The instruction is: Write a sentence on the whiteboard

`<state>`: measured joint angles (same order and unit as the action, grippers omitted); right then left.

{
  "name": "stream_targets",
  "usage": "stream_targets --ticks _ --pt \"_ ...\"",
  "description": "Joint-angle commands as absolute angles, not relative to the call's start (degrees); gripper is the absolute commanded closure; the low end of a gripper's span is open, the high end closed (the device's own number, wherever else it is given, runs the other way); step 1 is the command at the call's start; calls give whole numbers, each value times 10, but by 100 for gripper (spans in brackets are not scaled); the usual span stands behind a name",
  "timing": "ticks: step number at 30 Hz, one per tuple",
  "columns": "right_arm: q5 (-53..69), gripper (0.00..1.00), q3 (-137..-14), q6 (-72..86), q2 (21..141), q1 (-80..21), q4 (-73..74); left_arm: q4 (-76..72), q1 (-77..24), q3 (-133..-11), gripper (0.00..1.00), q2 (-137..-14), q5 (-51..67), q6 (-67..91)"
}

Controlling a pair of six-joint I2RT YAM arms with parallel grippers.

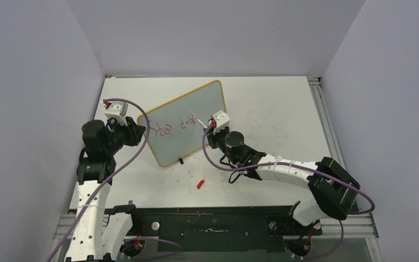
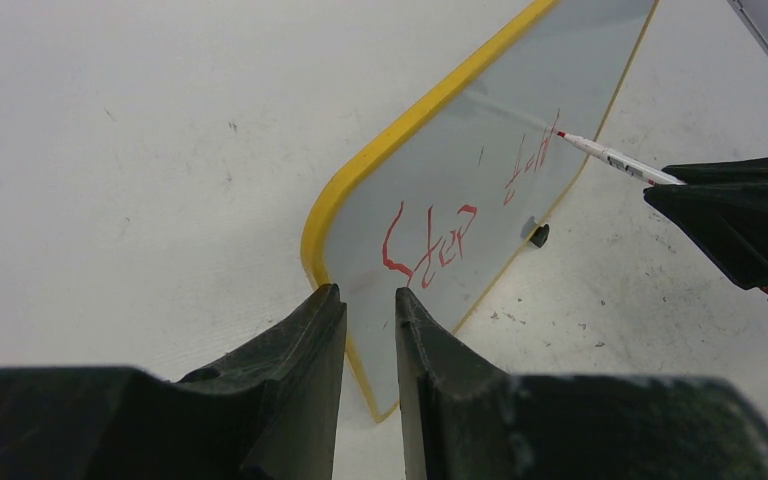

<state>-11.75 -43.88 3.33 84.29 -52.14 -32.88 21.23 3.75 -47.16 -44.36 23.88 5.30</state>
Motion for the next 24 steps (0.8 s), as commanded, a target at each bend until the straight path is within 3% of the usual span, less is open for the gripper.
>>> stream_targets --ticks 1,24 --pt "-127 95 -466 35 849 -517 -364 200 41 -472 76 -443 243 52" --pt "-116 95 -449 29 862 -527 -356 199 44 -473 76 -446 243 52"
